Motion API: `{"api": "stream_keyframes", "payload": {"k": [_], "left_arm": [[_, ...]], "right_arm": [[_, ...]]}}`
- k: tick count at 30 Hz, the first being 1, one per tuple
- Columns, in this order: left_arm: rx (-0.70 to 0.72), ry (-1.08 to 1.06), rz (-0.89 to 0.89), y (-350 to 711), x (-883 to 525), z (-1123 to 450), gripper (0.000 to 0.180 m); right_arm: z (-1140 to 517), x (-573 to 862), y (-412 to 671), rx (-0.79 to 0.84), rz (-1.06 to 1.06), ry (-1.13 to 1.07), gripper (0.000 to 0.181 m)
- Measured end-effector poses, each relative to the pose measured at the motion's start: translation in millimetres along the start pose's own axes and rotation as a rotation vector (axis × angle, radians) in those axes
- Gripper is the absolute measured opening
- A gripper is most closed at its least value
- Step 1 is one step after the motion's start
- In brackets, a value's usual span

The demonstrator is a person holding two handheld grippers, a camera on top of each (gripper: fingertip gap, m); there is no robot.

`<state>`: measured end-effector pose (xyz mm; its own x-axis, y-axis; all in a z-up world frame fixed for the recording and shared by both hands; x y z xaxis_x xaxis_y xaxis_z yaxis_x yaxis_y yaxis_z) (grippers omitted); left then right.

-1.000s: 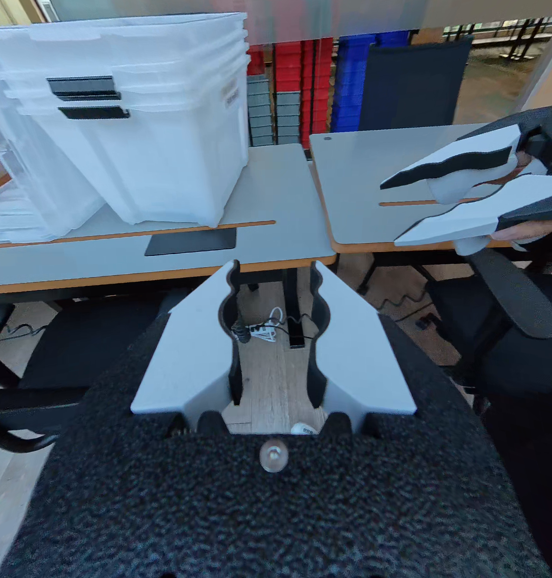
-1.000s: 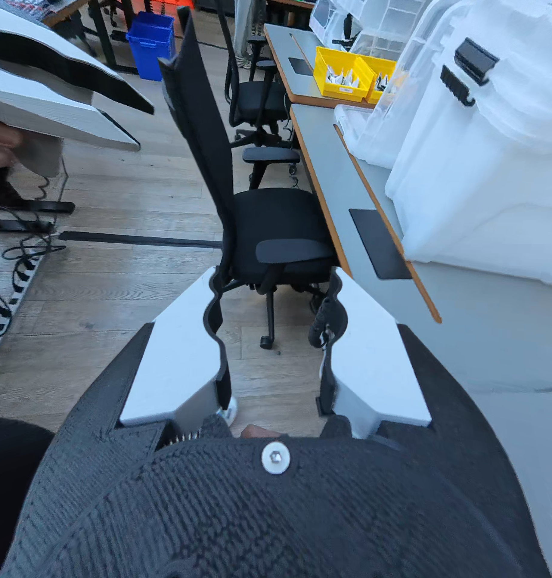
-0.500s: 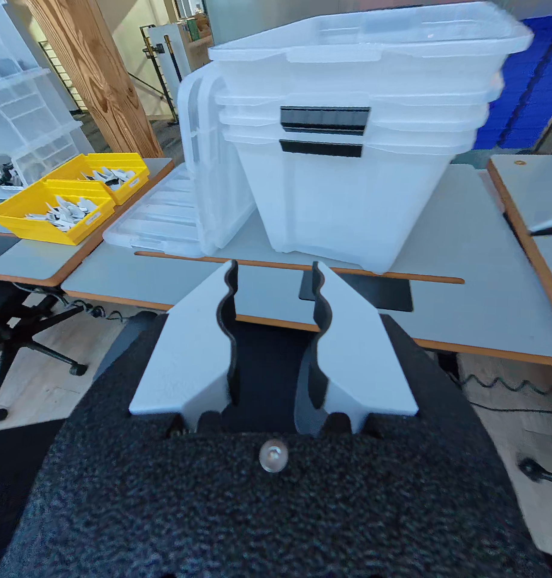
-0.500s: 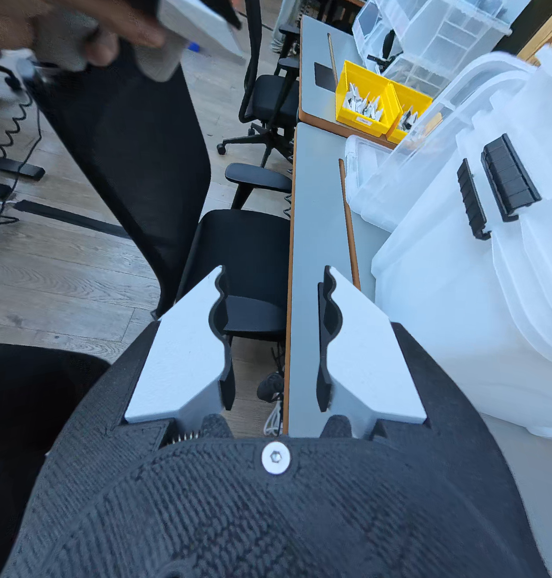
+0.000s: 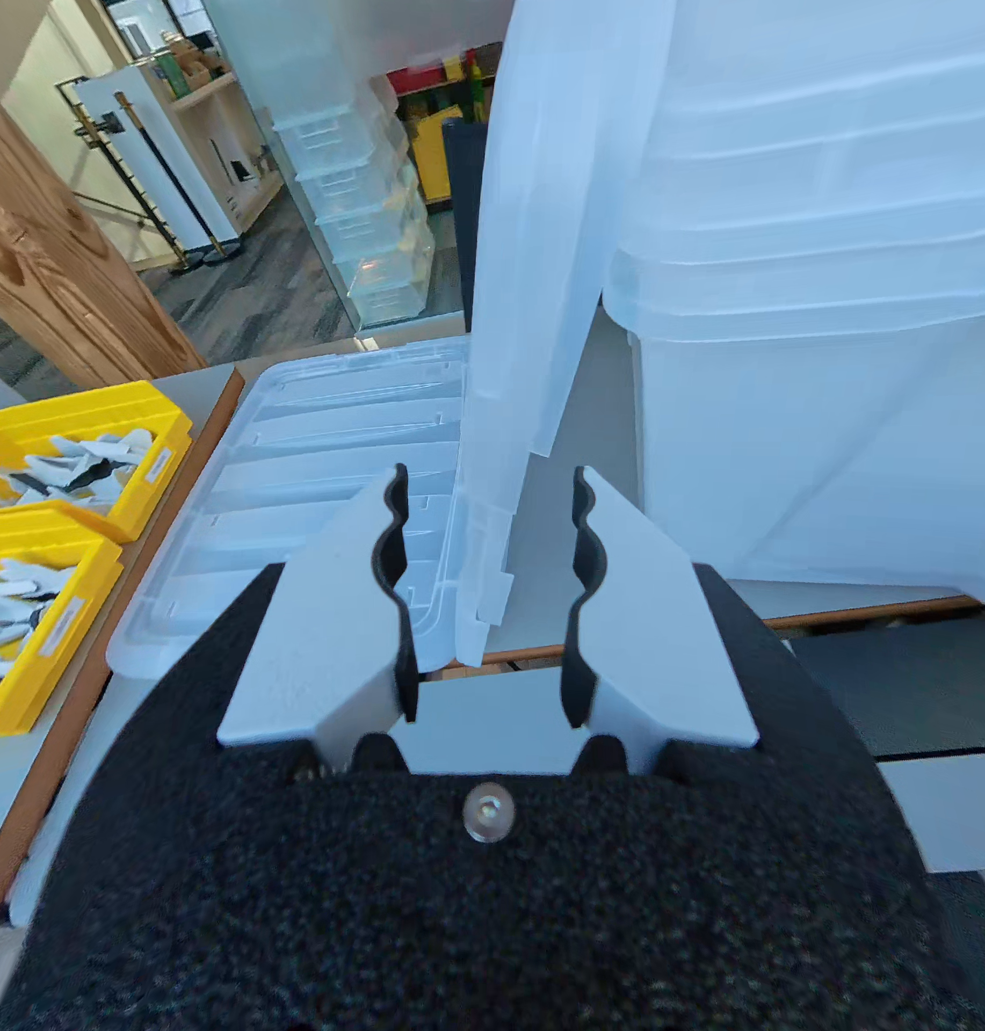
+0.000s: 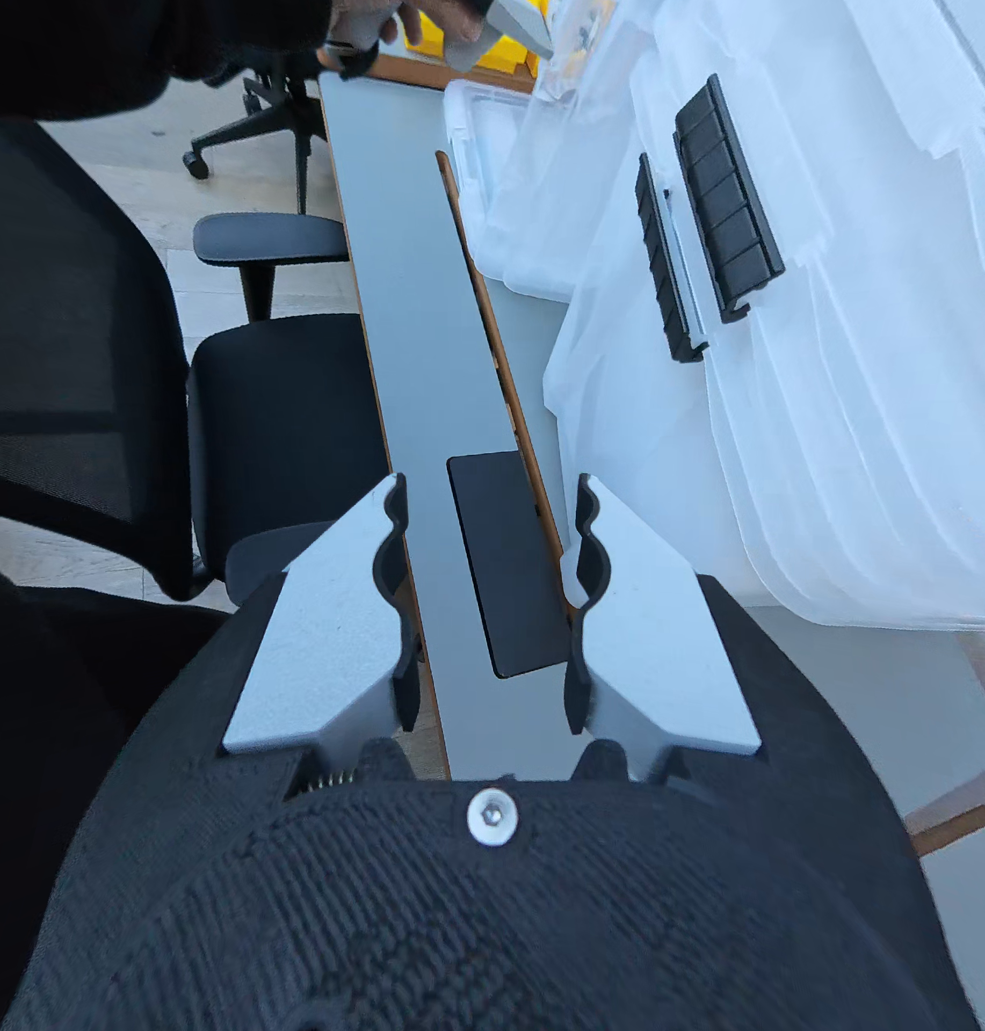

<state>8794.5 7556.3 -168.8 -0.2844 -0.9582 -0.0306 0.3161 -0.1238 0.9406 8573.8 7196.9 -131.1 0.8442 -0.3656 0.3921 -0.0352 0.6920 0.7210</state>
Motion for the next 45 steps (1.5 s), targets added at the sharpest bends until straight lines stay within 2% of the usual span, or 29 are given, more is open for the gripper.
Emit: {"api": "stream_keyframes", "payload": {"k": [3, 11, 22, 26, 30, 33, 36, 41, 43, 45], "left_arm": [[-0.006, -0.049, -0.06, -11, -8, -20, 0.054], [0.004, -0.146, -0.171, -24, -16, -47, 0.023], [0.03, -0.19, -0.077, -30, -42, -22, 0.022], [0.099, -0.167, 0.014, -39, -51, -2, 0.022], [0.153, -0.114, -0.006, -43, -47, -10, 0.027], [0.133, -0.081, 0.011, -45, -50, -13, 0.013], [0.118, -0.081, -0.022, -48, -45, -9, 0.012], [0.118, -0.073, -0.052, -55, -40, 13, 0.012], [0.123, -0.074, -0.051, -60, -38, 26, 0.011], [0.128, -0.071, -0.049, -67, -37, 41, 0.011]], "right_arm": [[-10, 1, -1, -0.064, 0.025, 0.003, 0.06], [-45, 5, 14, -0.115, 0.116, 0.094, 0.06], [-75, 33, 37, -0.049, 0.193, 0.176, 0.059], [-78, 36, 45, -0.018, 0.2, 0.199, 0.058], [-88, 33, 55, 0.008, 0.224, 0.237, 0.059], [-95, 33, 64, 0.016, 0.231, 0.251, 0.059], [-98, 30, 75, 0.041, 0.238, 0.265, 0.059], [-107, 21, 99, 0.097, 0.15, 0.273, 0.064], [-113, 22, 116, 0.145, 0.017, 0.271, 0.073], [-123, 27, 139, 0.192, -0.205, 0.289, 0.085]]}}
Point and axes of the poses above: each gripper's, where its closed fingertips meet, z back along the fingers, y out of its top, x = y × z across the jaws, the point moved 5 cm from there along z, back along the fingers, and after that the axes turned 10 degrees about z, right-handed, at the moved point
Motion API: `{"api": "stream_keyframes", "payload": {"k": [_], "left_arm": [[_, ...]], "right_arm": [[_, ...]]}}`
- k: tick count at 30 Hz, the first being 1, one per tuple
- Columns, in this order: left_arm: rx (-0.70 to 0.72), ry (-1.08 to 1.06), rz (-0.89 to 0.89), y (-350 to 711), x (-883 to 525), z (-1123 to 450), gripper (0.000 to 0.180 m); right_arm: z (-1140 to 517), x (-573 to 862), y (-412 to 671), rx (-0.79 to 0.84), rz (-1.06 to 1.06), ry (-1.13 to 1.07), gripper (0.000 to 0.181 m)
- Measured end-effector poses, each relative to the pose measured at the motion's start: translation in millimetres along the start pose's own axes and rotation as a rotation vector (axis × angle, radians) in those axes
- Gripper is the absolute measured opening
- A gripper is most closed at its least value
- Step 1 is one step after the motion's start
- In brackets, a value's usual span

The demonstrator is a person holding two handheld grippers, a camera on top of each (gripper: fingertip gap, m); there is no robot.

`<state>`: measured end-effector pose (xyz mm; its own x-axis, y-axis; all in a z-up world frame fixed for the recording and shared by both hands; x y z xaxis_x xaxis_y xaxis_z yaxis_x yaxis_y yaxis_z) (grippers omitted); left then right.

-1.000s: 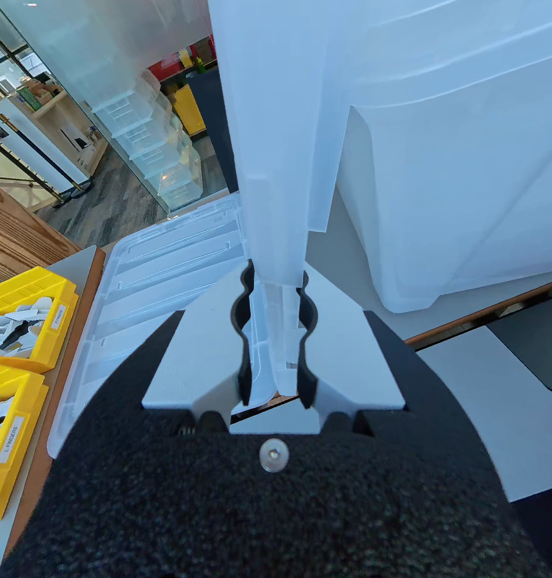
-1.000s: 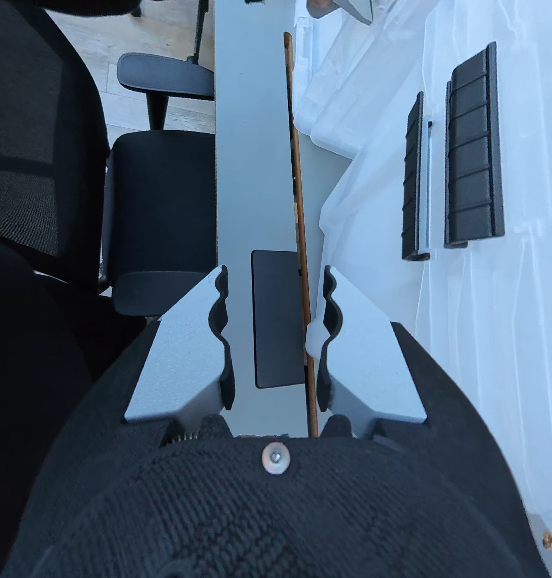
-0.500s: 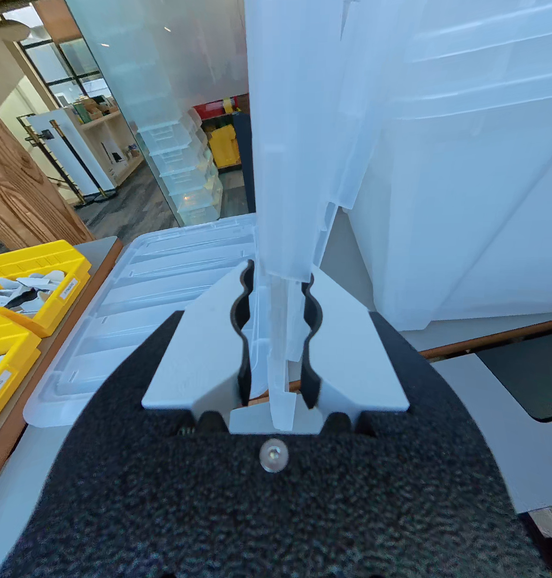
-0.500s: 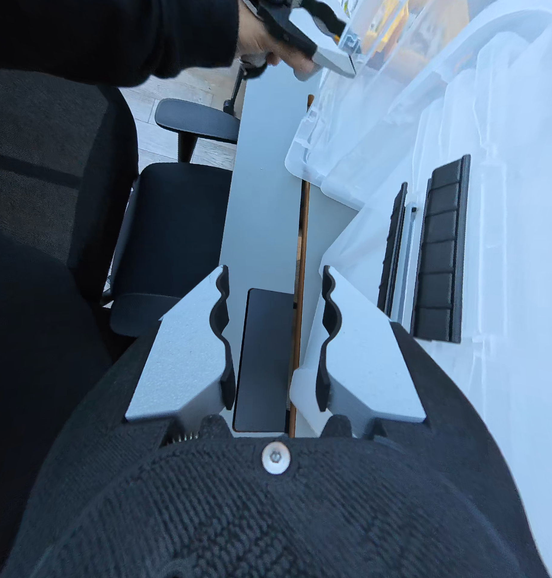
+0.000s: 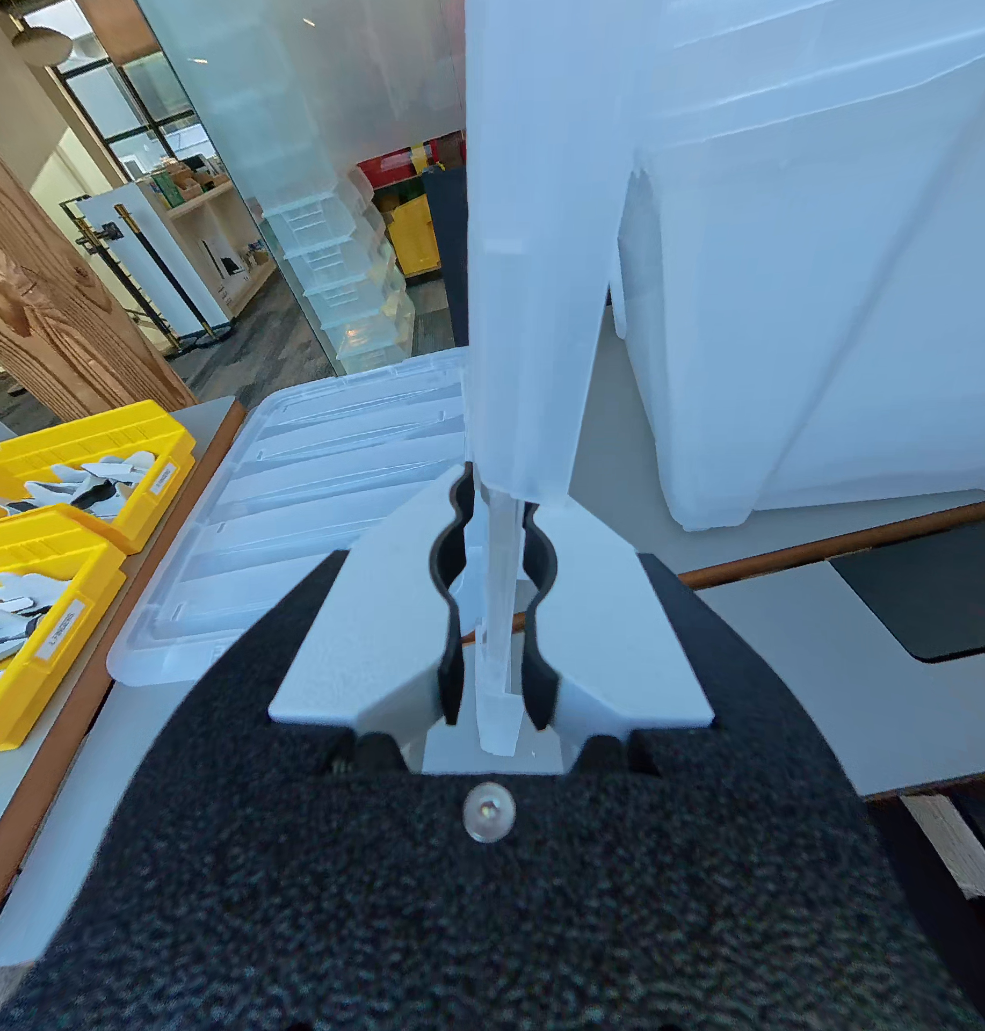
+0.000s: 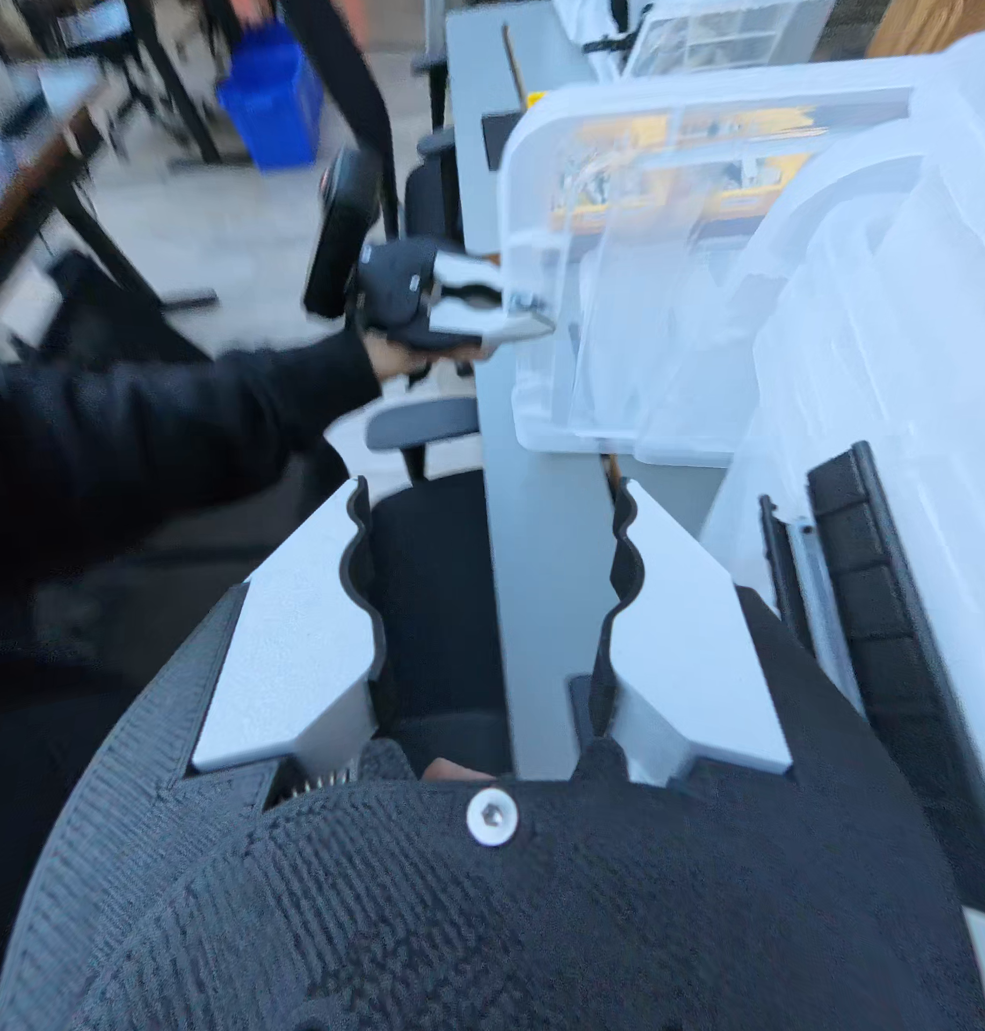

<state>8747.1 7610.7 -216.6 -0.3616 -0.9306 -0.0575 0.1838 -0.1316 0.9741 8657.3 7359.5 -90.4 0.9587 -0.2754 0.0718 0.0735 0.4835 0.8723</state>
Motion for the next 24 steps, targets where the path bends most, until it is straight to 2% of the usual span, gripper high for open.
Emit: {"api": "stream_keyframes", "payload": {"k": [5, 8, 12, 14, 16, 18, 19, 21, 24], "left_arm": [[-0.002, 0.012, -0.015, -11, 1, 43, 0.011], [-0.014, 0.017, -0.038, -16, -1, 71, 0.011], [-0.034, 0.057, -0.08, -23, 0, 103, 0.012], [-0.047, 0.092, -0.114, -27, 6, 115, 0.013], [-0.082, 0.141, -0.169, -34, 13, 125, 0.013], [-0.105, 0.205, -0.2, -37, 15, 131, 0.013], [-0.103, 0.218, -0.18, -38, 15, 134, 0.013], [-0.078, 0.207, -0.099, -38, 15, 139, 0.012], [-0.064, 0.195, 0.008, -40, 3, 151, 0.011]], "right_arm": [[-43, -4, 51, 0.107, -0.346, 0.158, 0.1], [-65, -12, 76, 0.184, -0.549, 0.26, 0.103], [-86, 1, 93, 0.228, -0.692, 0.192, 0.112], [-93, 8, 100, 0.249, -0.715, 0.163, 0.102], [-104, 16, 97, 0.216, -0.749, 0.128, 0.108], [-111, 24, 92, 0.191, -0.807, 0.133, 0.102], [-110, 23, 93, 0.186, -0.799, 0.147, 0.096], [-98, 11, 97, 0.177, -0.683, 0.167, 0.095], [-73, 13, 124, 0.136, -0.273, 0.144, 0.098]]}}
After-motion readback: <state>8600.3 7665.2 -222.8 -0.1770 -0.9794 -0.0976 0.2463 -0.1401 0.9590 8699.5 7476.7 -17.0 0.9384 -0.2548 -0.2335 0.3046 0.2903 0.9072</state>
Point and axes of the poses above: each gripper's, where its closed fingertips meet, z back along the fingers, y out of its top, x = y × z across the jaws, the point moved 5 cm from there along z, back along the fingers, and after that the axes turned 10 degrees about z, right-handed, at the moved point
